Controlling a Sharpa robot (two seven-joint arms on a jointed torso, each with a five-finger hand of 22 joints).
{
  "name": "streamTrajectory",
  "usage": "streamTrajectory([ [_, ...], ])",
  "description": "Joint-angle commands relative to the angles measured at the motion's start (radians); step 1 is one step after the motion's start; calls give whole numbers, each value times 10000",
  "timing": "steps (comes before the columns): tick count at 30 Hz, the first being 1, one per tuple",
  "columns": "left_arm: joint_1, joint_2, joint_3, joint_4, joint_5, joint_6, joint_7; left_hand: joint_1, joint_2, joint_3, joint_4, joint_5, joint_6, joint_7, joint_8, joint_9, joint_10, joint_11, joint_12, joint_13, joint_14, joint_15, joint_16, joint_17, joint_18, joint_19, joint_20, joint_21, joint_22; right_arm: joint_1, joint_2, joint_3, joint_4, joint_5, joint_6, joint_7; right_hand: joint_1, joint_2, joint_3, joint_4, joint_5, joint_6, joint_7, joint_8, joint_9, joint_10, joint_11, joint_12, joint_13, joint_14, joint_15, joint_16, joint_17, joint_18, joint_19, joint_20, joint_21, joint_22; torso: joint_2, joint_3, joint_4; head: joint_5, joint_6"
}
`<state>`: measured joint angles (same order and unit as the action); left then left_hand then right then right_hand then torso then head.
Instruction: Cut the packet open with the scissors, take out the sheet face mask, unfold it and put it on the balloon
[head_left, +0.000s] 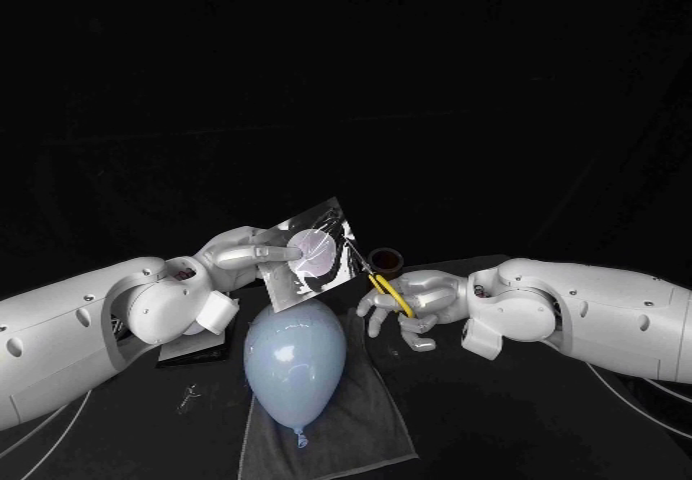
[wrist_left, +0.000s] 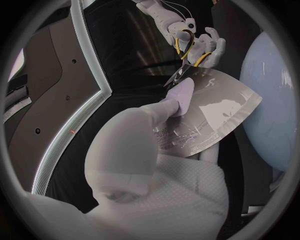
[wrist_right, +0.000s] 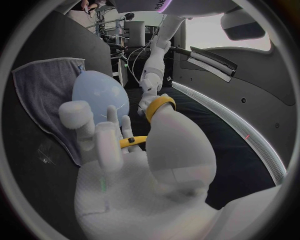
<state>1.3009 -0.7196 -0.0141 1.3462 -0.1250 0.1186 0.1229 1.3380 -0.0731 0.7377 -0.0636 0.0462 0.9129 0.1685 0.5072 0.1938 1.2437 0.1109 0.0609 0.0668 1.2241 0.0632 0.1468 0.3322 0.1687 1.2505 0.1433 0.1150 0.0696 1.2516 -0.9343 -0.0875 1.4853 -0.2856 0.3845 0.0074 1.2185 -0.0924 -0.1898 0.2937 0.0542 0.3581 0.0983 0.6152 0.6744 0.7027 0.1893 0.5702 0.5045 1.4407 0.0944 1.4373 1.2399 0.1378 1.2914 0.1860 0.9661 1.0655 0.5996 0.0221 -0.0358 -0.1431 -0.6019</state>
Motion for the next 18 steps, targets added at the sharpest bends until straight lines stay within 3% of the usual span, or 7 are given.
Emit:
streamTrajectory([
  [1,6,2,8,12,-30,235,70,-10,119,12,-60,53,-10,75,34,2129,50,14,38,8,40,-47,-43,17,147,87,12,35,5,10,23,7,12,-58,141,-13,-21,49,70,-5,-53,-1235,1731,60,14,98,-18,-18,-26,93,-2,46,18,-17,71,14,81,19,1,0,-2,14,1],
  [18,6,23,3,21,-91,370,32,-10,119,12,-60,53,-10,75,34,2129,50,14,38,8,40,-47,-43,17,147,87,12,35,5,124,155,16,-158,12,130,85,-15,210,94,-21,-56,-1167,1710,124,34,139,-37,-6,-119,108,-18,62,5,-17,79,-2,114,13,-6,3,-2,-14,37],
])
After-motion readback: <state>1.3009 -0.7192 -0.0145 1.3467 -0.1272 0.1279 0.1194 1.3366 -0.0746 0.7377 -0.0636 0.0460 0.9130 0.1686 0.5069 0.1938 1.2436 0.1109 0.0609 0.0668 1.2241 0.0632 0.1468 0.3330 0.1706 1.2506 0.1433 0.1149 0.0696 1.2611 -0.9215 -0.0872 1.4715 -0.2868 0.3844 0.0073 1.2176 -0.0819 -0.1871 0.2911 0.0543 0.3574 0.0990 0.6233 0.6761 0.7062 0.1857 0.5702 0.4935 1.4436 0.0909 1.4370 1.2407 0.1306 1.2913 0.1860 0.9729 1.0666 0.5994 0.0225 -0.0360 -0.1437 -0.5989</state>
